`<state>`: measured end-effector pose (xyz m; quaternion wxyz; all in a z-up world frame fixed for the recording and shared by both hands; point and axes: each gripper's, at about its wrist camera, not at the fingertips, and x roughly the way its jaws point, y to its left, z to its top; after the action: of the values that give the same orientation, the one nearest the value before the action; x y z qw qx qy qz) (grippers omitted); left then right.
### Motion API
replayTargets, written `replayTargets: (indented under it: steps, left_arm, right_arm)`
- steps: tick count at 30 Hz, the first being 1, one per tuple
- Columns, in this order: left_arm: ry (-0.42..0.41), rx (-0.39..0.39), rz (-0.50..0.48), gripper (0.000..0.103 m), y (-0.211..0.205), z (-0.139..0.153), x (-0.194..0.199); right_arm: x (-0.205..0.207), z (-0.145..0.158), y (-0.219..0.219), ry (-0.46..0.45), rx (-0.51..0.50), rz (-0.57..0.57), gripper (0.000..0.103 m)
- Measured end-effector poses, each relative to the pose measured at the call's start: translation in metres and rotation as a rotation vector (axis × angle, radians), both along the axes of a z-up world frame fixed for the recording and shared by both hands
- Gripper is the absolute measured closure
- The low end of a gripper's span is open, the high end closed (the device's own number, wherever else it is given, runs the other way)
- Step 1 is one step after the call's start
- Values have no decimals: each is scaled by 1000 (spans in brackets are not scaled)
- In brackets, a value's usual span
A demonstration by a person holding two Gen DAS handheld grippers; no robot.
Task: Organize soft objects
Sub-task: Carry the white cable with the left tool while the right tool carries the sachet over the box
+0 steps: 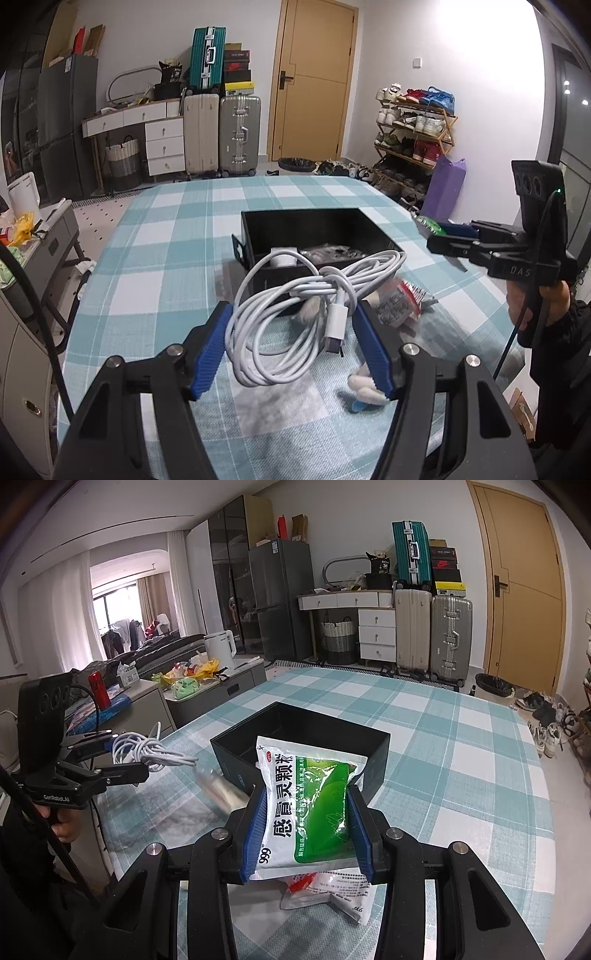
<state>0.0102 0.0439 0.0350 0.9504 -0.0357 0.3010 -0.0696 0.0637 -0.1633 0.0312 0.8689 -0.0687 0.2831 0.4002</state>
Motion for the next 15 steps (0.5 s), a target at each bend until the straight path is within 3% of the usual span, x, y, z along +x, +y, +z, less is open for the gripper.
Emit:
replayTargets:
  steps: [15]
  left_arm:
    - [-17,16,41,37,0,5,31]
  right_arm:
    - [-1,2,9,-7,5,-15,61]
